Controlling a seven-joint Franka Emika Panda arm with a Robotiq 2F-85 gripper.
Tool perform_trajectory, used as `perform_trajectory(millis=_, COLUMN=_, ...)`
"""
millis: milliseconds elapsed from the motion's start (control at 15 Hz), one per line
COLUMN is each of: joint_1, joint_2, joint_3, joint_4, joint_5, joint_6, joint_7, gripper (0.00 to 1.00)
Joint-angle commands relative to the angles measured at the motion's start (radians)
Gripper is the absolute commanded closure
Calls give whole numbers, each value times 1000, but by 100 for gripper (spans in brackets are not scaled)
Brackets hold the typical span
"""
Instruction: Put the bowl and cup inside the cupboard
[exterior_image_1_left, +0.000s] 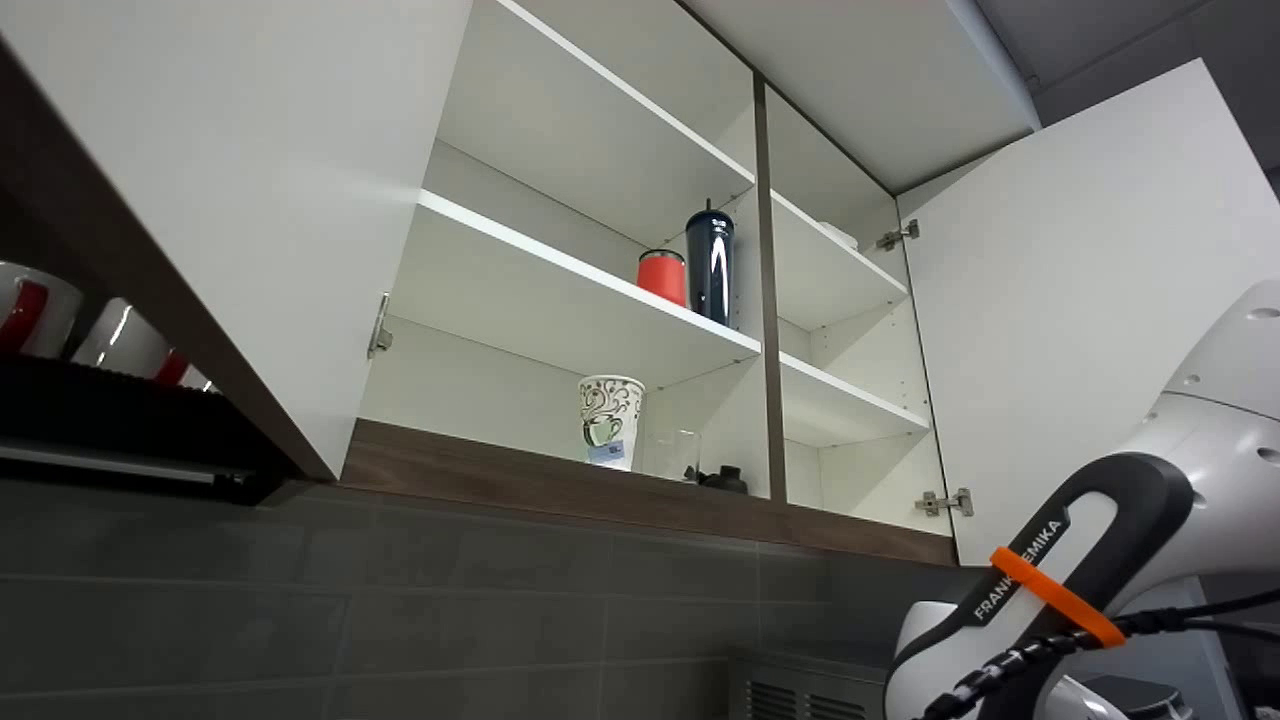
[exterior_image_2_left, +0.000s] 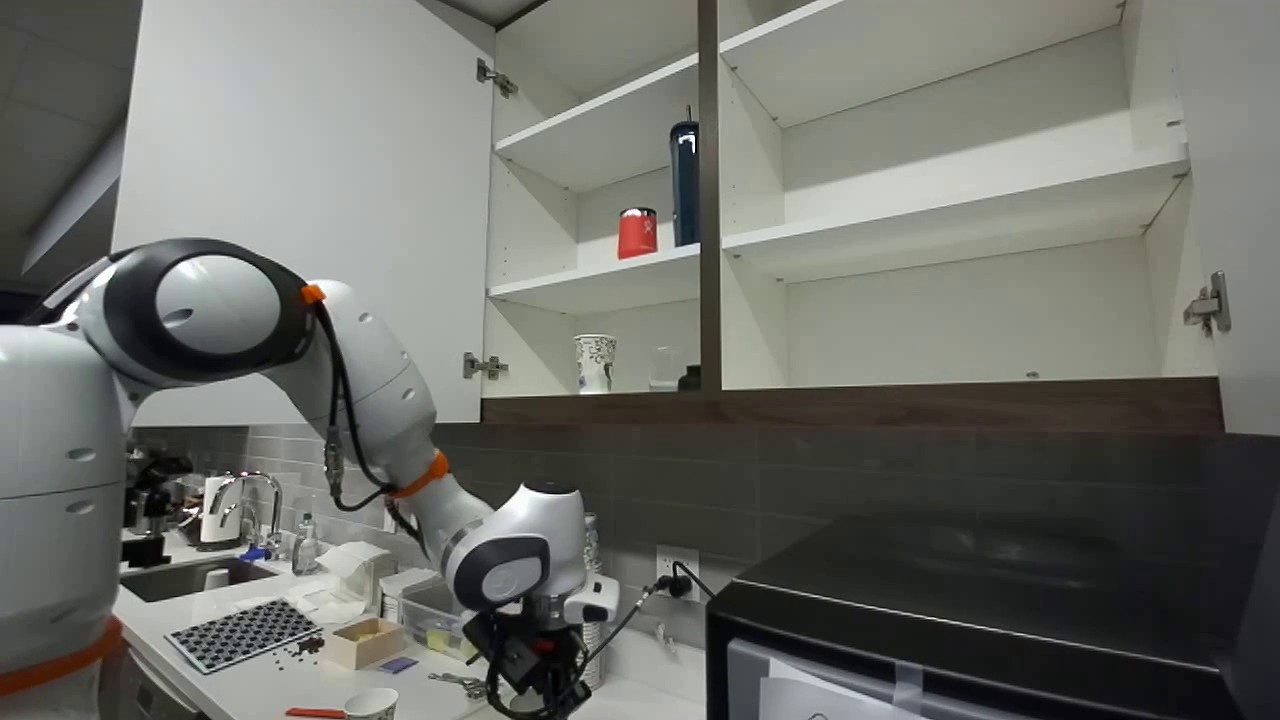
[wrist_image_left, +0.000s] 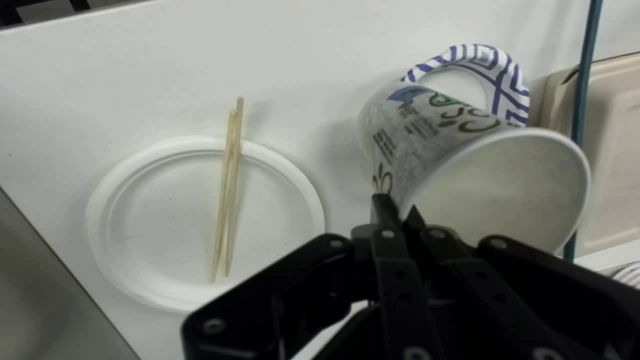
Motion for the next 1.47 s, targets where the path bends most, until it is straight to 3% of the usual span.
perform_trajectory(millis=0, joint_1=43, joint_2=-25, joint_3=-3, joint_4=46, joint_5=20, joint_6=-68, joint_7=-3, gripper=99)
perform_trajectory(millis=400, joint_1=82, joint_2=140, joint_3=22, joint_4=181, joint_5=-7, joint_6=-77, joint_7=15, gripper=99)
perform_trajectory(millis=867, joint_1=59, joint_2=340, joint_3=66, joint_4=286, joint_5=15, joint_6=-71, joint_7=-28, gripper=99)
perform_trajectory(millis=933, joint_1=53, joint_2=357, joint_3=71, joint_4=296, joint_5=20, joint_6=-68, joint_7=-33, gripper=71)
perform_trajectory(millis=1067, joint_1=37, joint_2=367, joint_3=83, joint_4=306, joint_5=25, joint_6=-72, joint_7=-47, gripper=63)
perform_trajectory(millis=1400, joint_1=3, joint_2=326, joint_3=76, joint_4=294, joint_5=24, joint_6=-57, joint_7=-38, gripper=26)
